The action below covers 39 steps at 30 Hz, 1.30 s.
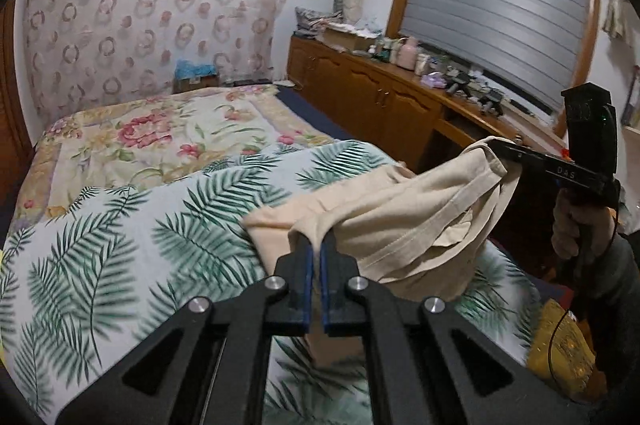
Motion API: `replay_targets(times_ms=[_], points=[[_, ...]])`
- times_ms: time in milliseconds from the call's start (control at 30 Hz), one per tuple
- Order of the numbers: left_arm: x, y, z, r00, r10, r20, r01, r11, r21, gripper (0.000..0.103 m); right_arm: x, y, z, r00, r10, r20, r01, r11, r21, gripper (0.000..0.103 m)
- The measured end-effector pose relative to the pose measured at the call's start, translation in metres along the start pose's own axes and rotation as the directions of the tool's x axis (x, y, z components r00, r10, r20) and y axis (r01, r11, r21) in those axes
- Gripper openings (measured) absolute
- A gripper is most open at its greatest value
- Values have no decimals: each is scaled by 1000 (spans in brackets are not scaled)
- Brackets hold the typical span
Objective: Fold small clothes
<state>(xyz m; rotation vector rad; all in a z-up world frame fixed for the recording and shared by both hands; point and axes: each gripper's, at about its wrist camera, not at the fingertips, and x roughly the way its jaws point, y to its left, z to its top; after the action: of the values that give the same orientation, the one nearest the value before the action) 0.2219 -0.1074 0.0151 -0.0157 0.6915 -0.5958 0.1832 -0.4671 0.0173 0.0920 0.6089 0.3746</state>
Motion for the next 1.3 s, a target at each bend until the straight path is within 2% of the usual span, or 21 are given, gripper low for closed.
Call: replay_targets(times_ms=[167,367,433,500,567,600,667,800,967,1167,1233,1267,1300], points=[[37,20,14,999,24,-39,-24,1000,-2,0,52,-17,11,998,-17,-64,17,1000,-4,3],[69,37,10,993,42,-110,-44,999,-11,1,87,-30,8,992,-35,-124,34,999,-11,4],[72,37,7,992,40,-121,-42,999,-11,3,94,-33,11,989,-50,-137,48,999,-17,9],[69,40,3,992,30,-122,-33,999,-17,8,94,-37,12,988,-65,-141,63,998,-22,29],[63,41,-1,992,20,-128,-24,999,-31,19,88,-44,12,986,-70,-149,70,998,-11,38],[60,42,-2,992,20,-127,-25,999,-36,21,86,-46,12,986,-73,-151,73,997,-8,45],[53,42,-9,991,13,-135,-18,999,-34,24,75,-52,9,985,-79,-151,78,997,-10,47],[47,36,-24,986,24,-167,-24,1000,3,26,66,-52,-1,979,-74,-192,64,996,-58,47],[54,24,-40,977,-3,-215,10,999,32,29,73,-42,-12,971,-60,-231,34,993,-116,47],[68,14,-38,973,-7,-231,22,998,65,30,98,-36,1,975,-26,-222,-12,985,-170,47],[74,14,-31,973,2,-229,16,997,76,30,106,-37,6,974,7,-226,-47,983,-175,40],[77,14,-28,973,3,-229,16,997,80,30,111,-39,9,971,40,-236,-81,983,-165,20],[81,15,-24,973,6,-230,14,996,86,30,114,-41,12,969,62,-239,-102,982,-156,10]])
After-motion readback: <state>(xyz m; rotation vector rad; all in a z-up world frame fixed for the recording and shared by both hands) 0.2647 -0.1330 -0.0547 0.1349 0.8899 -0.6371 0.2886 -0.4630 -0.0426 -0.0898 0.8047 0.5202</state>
